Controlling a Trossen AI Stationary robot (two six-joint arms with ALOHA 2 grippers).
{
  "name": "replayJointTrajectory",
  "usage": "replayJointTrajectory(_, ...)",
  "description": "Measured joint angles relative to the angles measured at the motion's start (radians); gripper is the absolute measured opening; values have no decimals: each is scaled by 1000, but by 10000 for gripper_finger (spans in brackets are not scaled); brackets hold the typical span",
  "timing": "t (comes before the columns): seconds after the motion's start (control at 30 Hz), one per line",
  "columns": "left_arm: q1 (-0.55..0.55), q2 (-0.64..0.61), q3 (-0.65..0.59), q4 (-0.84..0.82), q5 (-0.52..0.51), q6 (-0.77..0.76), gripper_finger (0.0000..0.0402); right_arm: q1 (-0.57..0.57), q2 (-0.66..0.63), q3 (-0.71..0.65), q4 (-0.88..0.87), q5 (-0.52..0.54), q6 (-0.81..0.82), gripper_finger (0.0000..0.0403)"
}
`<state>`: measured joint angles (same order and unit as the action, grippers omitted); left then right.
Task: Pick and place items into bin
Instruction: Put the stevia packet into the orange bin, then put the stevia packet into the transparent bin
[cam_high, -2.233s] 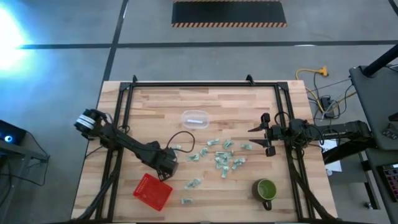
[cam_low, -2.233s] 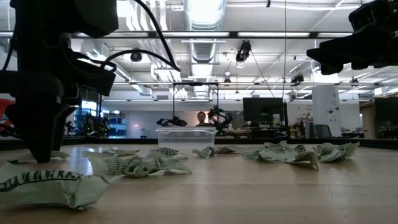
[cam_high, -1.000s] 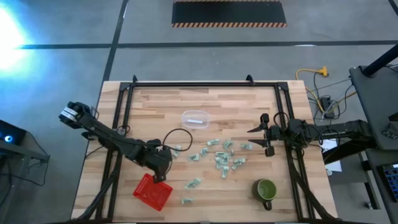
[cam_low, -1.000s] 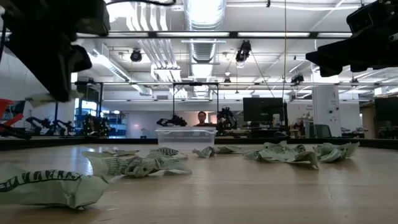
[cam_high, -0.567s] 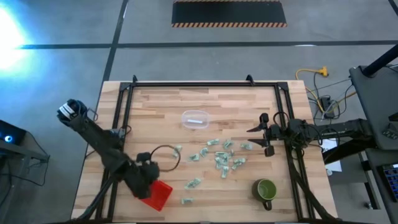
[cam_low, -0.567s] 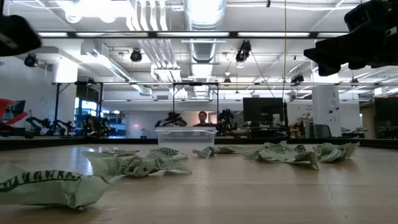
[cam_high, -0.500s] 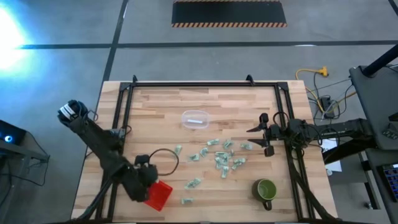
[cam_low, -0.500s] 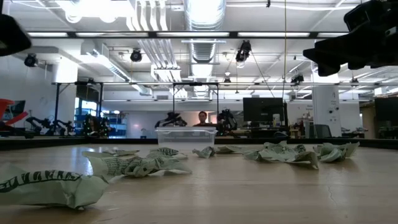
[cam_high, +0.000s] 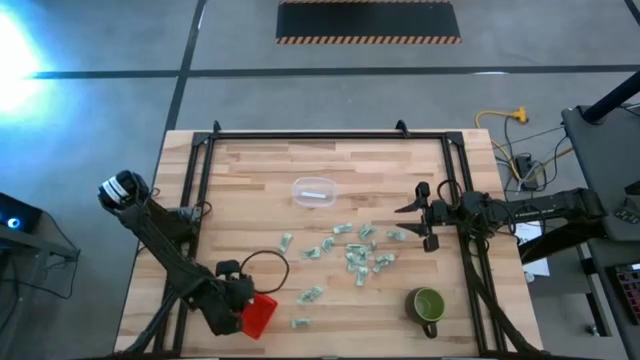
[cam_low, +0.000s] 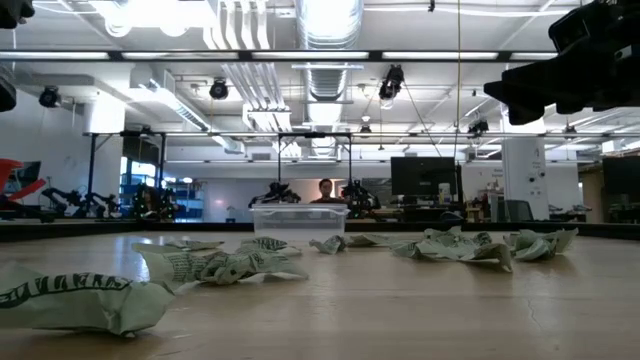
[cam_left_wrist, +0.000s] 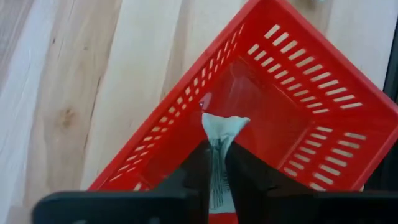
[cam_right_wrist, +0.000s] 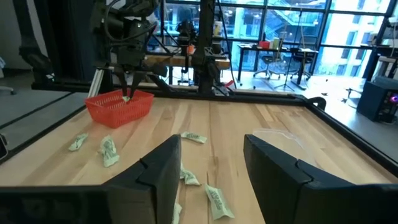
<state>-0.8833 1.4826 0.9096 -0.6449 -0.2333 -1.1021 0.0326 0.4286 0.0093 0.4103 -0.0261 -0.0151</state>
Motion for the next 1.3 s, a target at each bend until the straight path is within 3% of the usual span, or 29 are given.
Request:
replayJointTrajectory(0.23,0,-7,3,-13,10,-46,101,0,0,0,0,0,-24,169)
replayJointTrajectory(0.4,2,-33,8,-21,43,-14,117,0,3,0,-1,-9,-47,167)
replayJointTrajectory(0.57,13,-107,11,-51,-89,108,118,0,72,4,-9,-16,-90,159)
replayJointTrajectory(0.7,26,-183,11,-76,-231,257,118,0,197,73,-81,0,-90,154)
replayJointTrajectory(0.93,35,-287,4,-76,-518,514,118,0,520,326,-306,11,-82,144)
replayJointTrajectory(1.1,37,-302,-3,-77,-558,568,118,-1,754,514,-587,94,-62,137)
replayJointTrajectory(1.3,37,-292,-38,-80,-552,569,118,0,955,628,-639,98,-82,131)
